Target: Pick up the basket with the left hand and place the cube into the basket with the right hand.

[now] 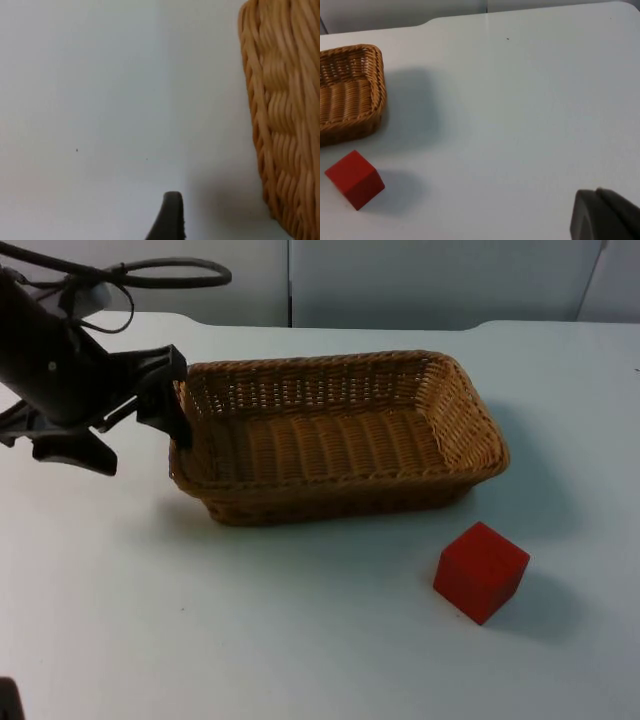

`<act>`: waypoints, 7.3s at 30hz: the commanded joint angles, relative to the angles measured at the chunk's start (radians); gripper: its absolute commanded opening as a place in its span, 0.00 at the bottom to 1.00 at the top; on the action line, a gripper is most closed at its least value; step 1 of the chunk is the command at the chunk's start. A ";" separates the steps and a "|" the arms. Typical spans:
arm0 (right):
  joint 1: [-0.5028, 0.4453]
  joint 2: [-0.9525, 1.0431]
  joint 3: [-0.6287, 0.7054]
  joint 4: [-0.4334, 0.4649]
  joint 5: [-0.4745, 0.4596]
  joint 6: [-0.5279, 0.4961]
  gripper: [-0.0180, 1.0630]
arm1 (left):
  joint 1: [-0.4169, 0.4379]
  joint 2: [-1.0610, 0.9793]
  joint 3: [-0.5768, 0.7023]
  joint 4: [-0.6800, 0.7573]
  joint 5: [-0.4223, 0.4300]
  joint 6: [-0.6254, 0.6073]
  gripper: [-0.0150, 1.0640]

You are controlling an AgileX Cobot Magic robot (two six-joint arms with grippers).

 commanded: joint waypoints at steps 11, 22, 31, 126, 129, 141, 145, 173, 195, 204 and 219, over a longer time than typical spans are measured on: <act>-0.006 -0.004 0.008 0.005 -0.012 -0.005 0.01 | -0.001 0.032 -0.005 -0.336 0.037 0.244 0.71; -0.006 -0.004 0.008 0.005 -0.012 -0.005 0.01 | -0.001 0.094 -0.005 -0.386 0.045 0.319 0.47; -0.006 -0.004 0.008 0.005 -0.012 -0.005 0.01 | 0.003 0.093 -0.025 -0.429 0.053 0.371 0.01; -0.006 -0.004 0.008 0.005 -0.012 -0.005 0.01 | 0.027 0.006 -0.188 -0.179 0.224 0.059 0.01; -0.006 -0.004 0.008 0.005 -0.012 -0.005 0.01 | 0.027 0.006 -0.188 -0.179 0.224 0.059 0.01; -0.006 -0.004 0.008 0.005 -0.012 -0.005 0.01 | 0.027 0.006 -0.188 -0.179 0.224 0.059 0.01; -0.006 -0.004 0.008 0.005 -0.012 -0.005 0.01 | 0.027 0.006 -0.188 -0.179 0.224 0.059 0.01; -0.006 0.030 0.008 0.035 -0.012 -0.023 0.01 | 0.027 0.006 -0.188 -0.179 0.222 0.059 0.01; 0.249 1.234 -0.225 0.456 -0.313 -0.247 0.12 | 0.027 0.006 -0.188 -0.179 0.218 0.059 0.01; 0.665 1.516 -0.315 0.120 -0.361 -0.015 0.40 | 0.027 0.006 -0.188 -0.179 0.218 0.059 0.01; 0.765 1.660 -0.366 -0.134 -0.336 0.149 0.93 | 0.027 0.006 -0.188 -0.179 0.216 0.059 0.01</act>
